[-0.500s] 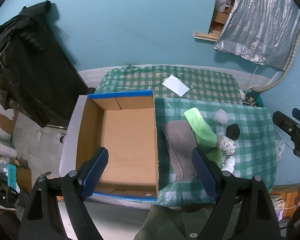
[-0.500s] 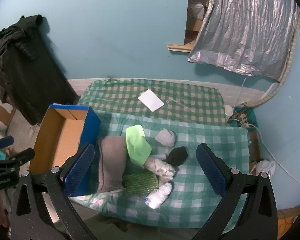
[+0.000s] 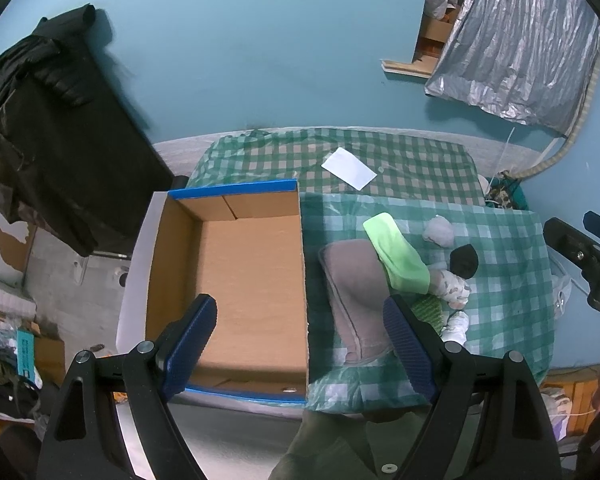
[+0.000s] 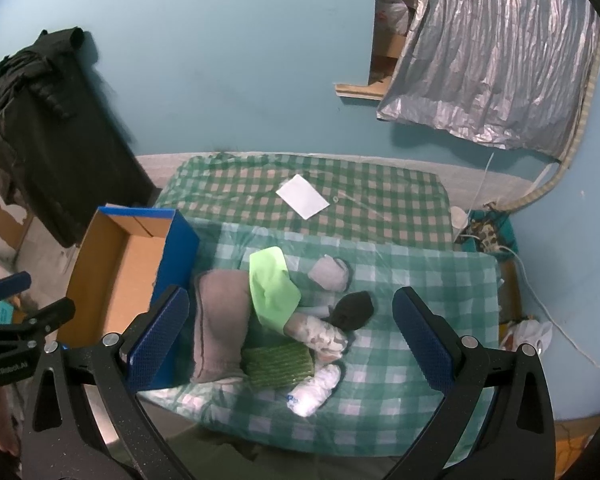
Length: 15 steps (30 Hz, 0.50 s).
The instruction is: Organize soft objects
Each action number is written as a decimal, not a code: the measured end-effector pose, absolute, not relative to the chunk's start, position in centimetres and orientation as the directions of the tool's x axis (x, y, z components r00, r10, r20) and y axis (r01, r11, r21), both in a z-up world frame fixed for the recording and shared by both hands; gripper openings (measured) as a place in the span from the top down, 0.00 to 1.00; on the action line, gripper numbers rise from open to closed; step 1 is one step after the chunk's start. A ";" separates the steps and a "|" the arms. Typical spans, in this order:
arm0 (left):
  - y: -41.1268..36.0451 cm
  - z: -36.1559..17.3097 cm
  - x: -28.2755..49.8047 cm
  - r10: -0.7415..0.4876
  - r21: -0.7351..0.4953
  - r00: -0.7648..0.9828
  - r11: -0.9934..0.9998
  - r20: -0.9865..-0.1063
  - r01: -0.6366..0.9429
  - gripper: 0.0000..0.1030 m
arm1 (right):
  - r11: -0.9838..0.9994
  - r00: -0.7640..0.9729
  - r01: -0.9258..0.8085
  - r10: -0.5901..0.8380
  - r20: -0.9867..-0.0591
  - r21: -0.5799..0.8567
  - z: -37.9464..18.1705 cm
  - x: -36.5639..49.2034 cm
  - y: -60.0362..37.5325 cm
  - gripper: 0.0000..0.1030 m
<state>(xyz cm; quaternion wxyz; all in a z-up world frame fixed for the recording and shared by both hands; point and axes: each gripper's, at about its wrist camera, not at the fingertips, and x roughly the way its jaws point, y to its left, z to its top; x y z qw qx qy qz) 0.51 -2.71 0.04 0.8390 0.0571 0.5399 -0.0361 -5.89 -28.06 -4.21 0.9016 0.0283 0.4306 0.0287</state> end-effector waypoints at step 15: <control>-4.0 -0.3 0.9 -0.003 0.058 0.411 0.989 -0.912 0.138 0.16 | 0.996 0.621 -0.028 0.081 -0.780 0.081 -4.8 -5.6 -28.5 0.01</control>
